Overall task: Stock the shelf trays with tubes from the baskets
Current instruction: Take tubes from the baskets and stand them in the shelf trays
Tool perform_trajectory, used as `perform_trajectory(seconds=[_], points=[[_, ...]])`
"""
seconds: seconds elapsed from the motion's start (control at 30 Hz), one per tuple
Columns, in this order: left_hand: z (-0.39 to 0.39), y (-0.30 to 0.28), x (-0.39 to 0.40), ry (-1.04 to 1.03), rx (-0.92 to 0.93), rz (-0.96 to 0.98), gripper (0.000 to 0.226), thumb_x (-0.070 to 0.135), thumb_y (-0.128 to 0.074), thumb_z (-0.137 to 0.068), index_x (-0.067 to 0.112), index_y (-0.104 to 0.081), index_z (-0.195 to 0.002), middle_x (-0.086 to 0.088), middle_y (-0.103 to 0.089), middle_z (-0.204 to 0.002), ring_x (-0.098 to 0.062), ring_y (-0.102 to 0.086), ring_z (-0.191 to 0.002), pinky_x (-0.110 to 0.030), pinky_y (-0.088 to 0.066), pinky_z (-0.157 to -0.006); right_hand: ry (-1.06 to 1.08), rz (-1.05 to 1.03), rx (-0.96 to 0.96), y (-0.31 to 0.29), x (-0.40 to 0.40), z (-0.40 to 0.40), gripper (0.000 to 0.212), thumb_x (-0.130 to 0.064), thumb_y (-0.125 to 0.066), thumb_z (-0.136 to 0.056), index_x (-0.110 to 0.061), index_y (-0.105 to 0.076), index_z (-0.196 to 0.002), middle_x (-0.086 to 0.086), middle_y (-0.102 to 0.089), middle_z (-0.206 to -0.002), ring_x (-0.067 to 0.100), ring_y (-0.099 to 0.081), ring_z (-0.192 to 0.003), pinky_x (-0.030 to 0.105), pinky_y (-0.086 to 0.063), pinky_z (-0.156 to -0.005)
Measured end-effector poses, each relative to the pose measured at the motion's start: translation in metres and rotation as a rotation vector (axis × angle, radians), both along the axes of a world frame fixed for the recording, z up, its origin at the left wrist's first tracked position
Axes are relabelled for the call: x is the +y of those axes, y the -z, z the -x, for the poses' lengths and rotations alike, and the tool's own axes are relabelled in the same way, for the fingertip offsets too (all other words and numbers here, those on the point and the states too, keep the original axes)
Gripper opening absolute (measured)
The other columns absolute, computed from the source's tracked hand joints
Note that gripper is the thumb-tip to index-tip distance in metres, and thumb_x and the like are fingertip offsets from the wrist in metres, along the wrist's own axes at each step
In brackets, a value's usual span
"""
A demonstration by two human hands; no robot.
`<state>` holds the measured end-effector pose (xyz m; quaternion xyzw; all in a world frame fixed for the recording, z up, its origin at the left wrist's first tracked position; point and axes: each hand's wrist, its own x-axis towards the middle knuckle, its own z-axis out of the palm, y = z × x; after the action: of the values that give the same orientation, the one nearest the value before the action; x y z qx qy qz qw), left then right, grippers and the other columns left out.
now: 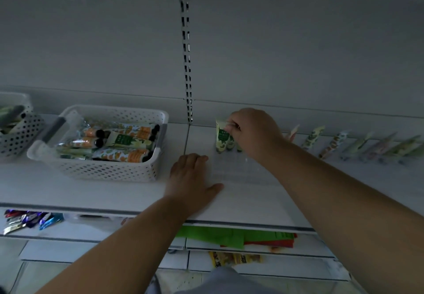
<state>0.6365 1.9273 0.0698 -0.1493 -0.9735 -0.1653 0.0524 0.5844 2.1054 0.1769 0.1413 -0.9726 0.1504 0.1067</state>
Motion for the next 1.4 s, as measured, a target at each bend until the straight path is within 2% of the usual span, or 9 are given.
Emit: perform_trajectory(seconds=[0.13,0.3,0.5,0.67,0.77,0.9,1.03,1.2,1.4], points=[[0.001,0.002,-0.001,0.000,0.009,0.008,0.079,0.068,-0.054,-0.076,0.020,-0.041,-0.138,0.000,-0.045,-0.134,-0.022,-0.036,-0.125,-0.032,-0.029,-0.105,0.017,-0.136,-0.057,0.004,-0.010,0.005,0.018,-0.028,-0.056,-0.091,-0.013,-0.066,-0.092,0.010,-0.059,-0.096,0.033,-0.059,-0.087,0.031,-0.035,-0.066],[0.002,0.001,-0.002,0.002,-0.016,-0.026,0.076,0.067,-0.058,-0.075,0.020,-0.044,-0.134,0.001,-0.046,-0.130,-0.021,-0.038,-0.123,-0.033,-0.032,-0.103,0.004,-0.118,0.104,0.000,-0.011,-0.013,0.024,-0.029,-0.063,-0.088,-0.009,-0.062,-0.101,0.010,-0.058,-0.101,0.032,-0.056,-0.093,0.030,-0.033,-0.067],[-0.029,-0.031,-0.020,-0.033,-0.047,-0.198,0.063,0.063,-0.057,-0.080,0.024,-0.042,-0.127,0.006,-0.044,-0.125,-0.015,-0.040,-0.117,-0.029,-0.038,-0.095,-0.103,-0.002,0.181,-0.031,-0.032,-0.045,0.031,-0.031,-0.064,-0.087,-0.006,-0.060,-0.106,0.012,-0.060,-0.100,0.032,-0.058,-0.093,0.037,-0.048,-0.075],[-0.070,-0.067,-0.097,-0.147,0.008,-0.183,0.064,0.072,-0.044,-0.075,0.027,-0.050,-0.119,0.009,-0.053,-0.114,-0.013,-0.049,-0.106,-0.030,-0.044,-0.091,-0.296,0.059,0.151,-0.051,-0.100,-0.057,0.035,-0.037,-0.062,-0.089,-0.013,-0.057,-0.114,0.007,-0.057,-0.108,0.027,-0.054,-0.099,0.036,-0.046,-0.080],[-0.091,-0.083,-0.154,-0.263,0.047,-0.160,0.057,0.069,-0.049,-0.077,0.028,-0.052,-0.116,0.012,-0.053,-0.108,-0.008,-0.049,-0.100,-0.028,-0.044,-0.087,-0.402,0.101,0.115,-0.060,-0.160,-0.061,0.036,-0.041,-0.058,-0.090,-0.017,-0.054,-0.116,0.003,-0.054,-0.110,0.023,-0.052,-0.101,0.035,-0.045,-0.080],[-0.105,-0.096,-0.226,-0.357,0.113,-0.181,0.045,0.054,-0.063,-0.082,0.024,-0.054,-0.115,0.013,-0.049,-0.104,-0.005,-0.047,-0.097,-0.022,-0.036,-0.084,-0.456,0.096,0.104,-0.062,-0.239,-0.067,0.037,-0.042,-0.057,-0.089,-0.016,-0.056,-0.115,0.005,-0.055,-0.111,0.025,-0.052,-0.102,0.036,-0.045,-0.083],[-0.098,-0.094,-0.308,-0.375,0.141,-0.202,0.041,0.052,-0.061,-0.084,0.025,-0.052,-0.115,0.013,-0.049,-0.105,-0.005,-0.045,-0.098,-0.021,-0.034,-0.082,-0.446,0.039,0.114,-0.055,-0.309,-0.062,0.040,-0.040,-0.060,-0.088,-0.014,-0.058,-0.118,0.007,-0.057,-0.112,0.027,-0.053,-0.103,0.034,-0.042,-0.082],[-0.077,-0.097,-0.411,-0.343,0.141,-0.198,0.038,0.049,-0.059,-0.087,0.026,-0.052,-0.117,0.013,-0.050,-0.108,-0.006,-0.044,-0.101,-0.021,-0.035,-0.084,-0.348,0.054,0.040,-0.055,-0.396,-0.051,0.043,-0.044,-0.056,-0.091,-0.020,-0.053,-0.126,0.000,-0.052,-0.120,0.020,-0.050,-0.110,0.034,-0.043,-0.089],[-0.044,-0.100,-0.479,-0.308,0.082,-0.220,0.038,0.051,-0.057,-0.088,0.028,-0.050,-0.118,0.014,-0.049,-0.110,-0.006,-0.045,-0.102,-0.020,-0.033,-0.084,-0.284,0.077,-0.012,-0.054,-0.453,-0.028,0.034,-0.040,-0.058,-0.091,-0.022,-0.055,-0.120,-0.003,-0.053,-0.113,0.016,-0.051,-0.101,0.027,-0.037,-0.079]])
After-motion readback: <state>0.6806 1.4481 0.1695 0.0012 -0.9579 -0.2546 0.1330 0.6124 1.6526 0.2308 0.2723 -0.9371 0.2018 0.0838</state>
